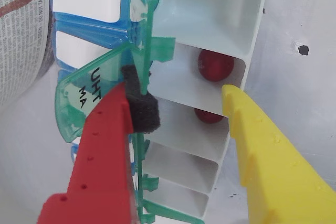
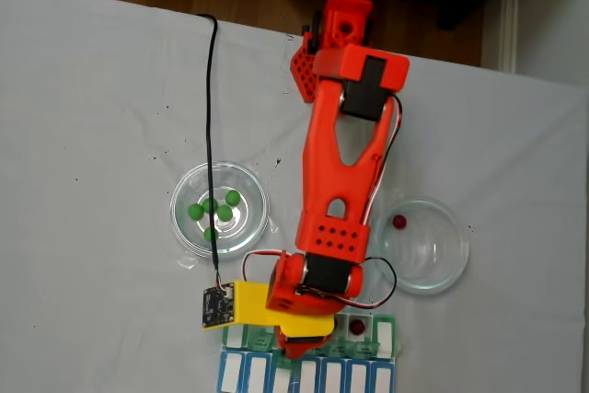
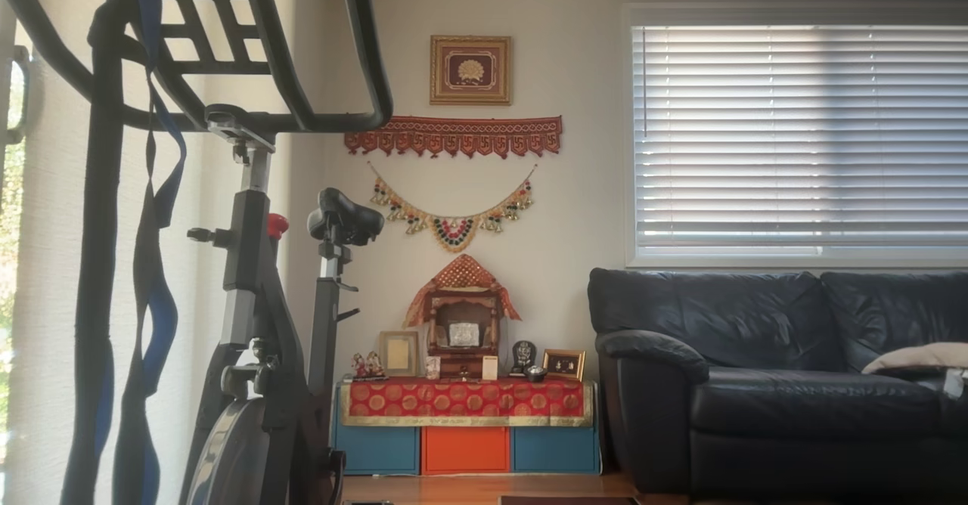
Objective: Sort medicines into box.
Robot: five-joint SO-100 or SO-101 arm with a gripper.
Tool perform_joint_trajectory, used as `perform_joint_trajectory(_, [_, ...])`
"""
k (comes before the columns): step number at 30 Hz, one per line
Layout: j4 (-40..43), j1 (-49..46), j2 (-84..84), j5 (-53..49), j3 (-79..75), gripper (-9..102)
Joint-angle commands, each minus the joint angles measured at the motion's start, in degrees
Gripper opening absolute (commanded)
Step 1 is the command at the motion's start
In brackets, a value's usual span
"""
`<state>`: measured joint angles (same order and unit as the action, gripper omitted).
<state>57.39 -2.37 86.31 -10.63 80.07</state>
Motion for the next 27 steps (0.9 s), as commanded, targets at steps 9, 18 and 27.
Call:
perform_joint_trajectory(9, [-5.8,2.5,22.2,-1.6,14.9,1])
perform_joint_trajectory(18, [0.7,5.1,29.7,-2.1,16.6,2])
perform_joint_trajectory(27, [6.7,12.1,32.2,-4.9,16.3,1])
